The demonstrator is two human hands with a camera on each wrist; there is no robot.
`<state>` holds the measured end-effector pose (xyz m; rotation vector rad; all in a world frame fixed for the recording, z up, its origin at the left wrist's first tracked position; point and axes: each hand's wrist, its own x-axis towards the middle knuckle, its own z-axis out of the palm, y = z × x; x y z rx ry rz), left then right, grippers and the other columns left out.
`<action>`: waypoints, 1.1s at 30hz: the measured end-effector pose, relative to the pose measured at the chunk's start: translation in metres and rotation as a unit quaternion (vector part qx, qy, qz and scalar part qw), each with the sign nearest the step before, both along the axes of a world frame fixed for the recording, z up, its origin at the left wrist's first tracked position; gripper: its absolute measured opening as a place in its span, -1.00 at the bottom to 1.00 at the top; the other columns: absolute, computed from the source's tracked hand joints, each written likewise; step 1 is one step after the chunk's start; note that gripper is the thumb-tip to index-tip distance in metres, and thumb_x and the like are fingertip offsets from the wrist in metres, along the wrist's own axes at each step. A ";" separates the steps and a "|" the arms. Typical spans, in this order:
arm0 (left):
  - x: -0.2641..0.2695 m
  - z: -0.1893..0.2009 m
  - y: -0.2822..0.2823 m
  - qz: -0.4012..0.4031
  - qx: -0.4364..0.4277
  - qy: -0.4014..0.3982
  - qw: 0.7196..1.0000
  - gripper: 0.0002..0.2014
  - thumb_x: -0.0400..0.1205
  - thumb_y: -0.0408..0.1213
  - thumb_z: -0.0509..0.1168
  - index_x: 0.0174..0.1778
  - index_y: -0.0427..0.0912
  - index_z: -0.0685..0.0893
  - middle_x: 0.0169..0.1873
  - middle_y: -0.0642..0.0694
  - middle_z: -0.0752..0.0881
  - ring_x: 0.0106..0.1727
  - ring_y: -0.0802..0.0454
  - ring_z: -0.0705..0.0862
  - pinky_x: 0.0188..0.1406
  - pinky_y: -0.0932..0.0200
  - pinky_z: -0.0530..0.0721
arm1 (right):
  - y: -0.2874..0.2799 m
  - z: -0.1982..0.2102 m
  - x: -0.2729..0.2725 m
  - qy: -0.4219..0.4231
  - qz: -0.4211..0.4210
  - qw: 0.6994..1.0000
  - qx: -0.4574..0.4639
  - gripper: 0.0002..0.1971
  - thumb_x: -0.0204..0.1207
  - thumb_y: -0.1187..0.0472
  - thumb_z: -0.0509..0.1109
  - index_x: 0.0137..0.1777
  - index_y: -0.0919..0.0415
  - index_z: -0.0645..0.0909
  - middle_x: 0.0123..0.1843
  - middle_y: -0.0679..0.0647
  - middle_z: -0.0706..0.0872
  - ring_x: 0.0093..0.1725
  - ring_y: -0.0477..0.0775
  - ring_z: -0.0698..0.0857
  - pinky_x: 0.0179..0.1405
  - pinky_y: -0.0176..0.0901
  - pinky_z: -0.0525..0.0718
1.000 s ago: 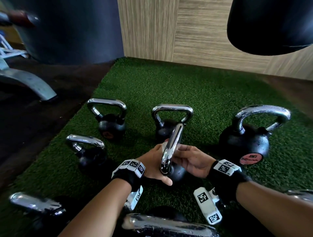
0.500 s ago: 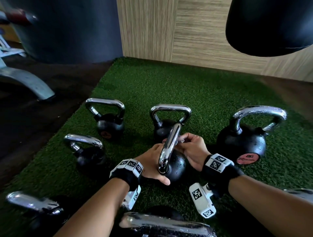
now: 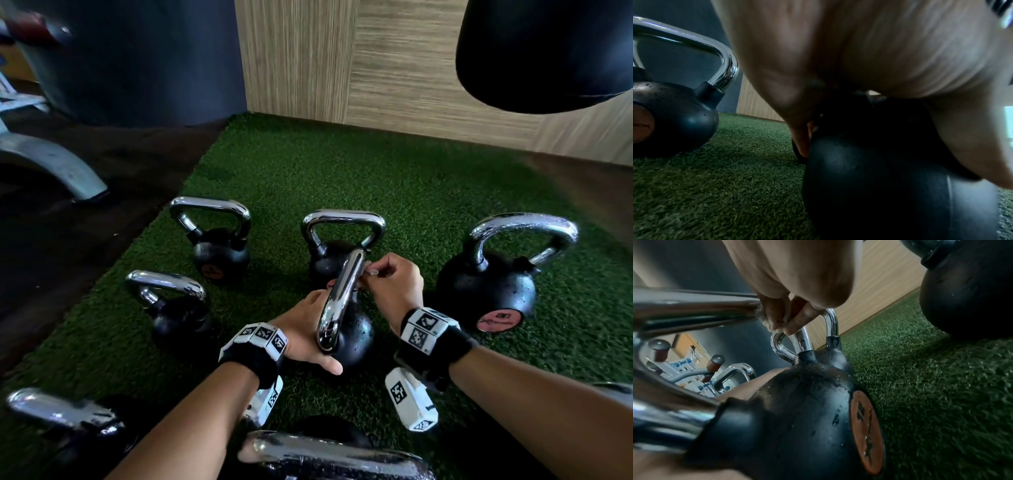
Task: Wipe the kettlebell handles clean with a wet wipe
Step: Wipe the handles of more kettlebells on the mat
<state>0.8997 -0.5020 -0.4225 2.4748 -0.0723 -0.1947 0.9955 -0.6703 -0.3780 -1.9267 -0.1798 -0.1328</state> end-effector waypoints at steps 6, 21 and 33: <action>-0.004 0.008 -0.003 -0.020 0.026 -0.005 0.999 0.23 0.21 0.06 0.77 0.64 0.16 0.05 0.50 0.19 0.24 0.59 0.11 0.29 0.51 0.35 0.21 | 0.012 -0.001 0.004 0.058 -0.034 0.998 -0.007 -0.87 0.24 0.32 0.53 -0.37 0.07 0.71 -0.56 -0.18 0.74 -0.55 -0.31 0.68 -0.62 -0.45 0.56; -0.011 0.023 -0.003 -0.063 0.069 0.008 0.996 0.36 0.17 0.19 0.73 0.78 0.17 -0.01 0.73 0.24 0.07 0.74 0.11 0.20 0.65 0.27 0.18 | 0.018 0.010 -0.002 0.132 0.038 0.986 -0.089 -0.90 0.46 0.29 0.43 -0.25 0.16 0.59 -0.44 0.14 0.78 -0.45 0.19 0.81 -0.24 0.17 0.87; -0.037 0.098 -0.012 0.022 0.040 -0.077 0.996 -0.46 0.27 0.15 0.55 0.18 0.25 0.66 -0.25 0.21 0.83 -0.20 0.31 0.80 -0.08 0.10 0.85 | 0.004 0.054 0.015 -0.127 0.265 0.890 -0.350 -0.58 0.39 0.26 0.44 0.26 -0.02 0.69 0.04 0.15 0.82 0.03 0.21 0.80 0.16 -0.02 0.75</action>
